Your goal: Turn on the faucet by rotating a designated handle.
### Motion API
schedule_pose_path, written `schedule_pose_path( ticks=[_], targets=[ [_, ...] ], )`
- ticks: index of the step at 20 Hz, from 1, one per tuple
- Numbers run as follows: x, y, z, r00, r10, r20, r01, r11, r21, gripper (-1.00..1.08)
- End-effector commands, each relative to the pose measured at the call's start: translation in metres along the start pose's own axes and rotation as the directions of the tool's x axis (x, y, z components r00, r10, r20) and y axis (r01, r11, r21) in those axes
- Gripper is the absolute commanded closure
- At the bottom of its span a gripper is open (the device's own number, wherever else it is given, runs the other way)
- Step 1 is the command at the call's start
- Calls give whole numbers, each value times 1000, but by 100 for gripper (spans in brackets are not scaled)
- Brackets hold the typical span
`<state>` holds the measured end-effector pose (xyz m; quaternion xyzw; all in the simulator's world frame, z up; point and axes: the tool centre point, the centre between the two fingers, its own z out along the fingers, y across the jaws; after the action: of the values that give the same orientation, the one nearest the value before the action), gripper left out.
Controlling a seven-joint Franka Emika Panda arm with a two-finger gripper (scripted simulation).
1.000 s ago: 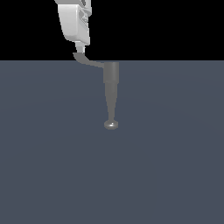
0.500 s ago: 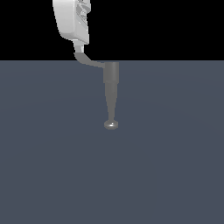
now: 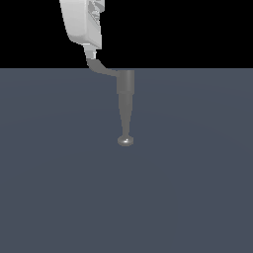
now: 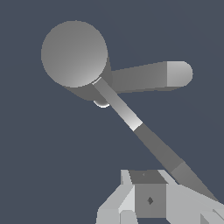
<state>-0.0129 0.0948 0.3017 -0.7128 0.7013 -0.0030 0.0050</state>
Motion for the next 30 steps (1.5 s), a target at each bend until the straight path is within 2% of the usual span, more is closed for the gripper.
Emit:
schedule_pose_path(
  ticks=[1,17,19,30],
  targets=[
    [11,8,1,1000,8,-2,-8,1000,-4,108],
    [52,52,2,1000,6,-3,-6,1000,-11,108],
    [45,48,-1,1000,-3,-2,3,1000,-2,108],
    [117,49,1,1000,4,-3,-4,1000,-9,108]
  ],
)
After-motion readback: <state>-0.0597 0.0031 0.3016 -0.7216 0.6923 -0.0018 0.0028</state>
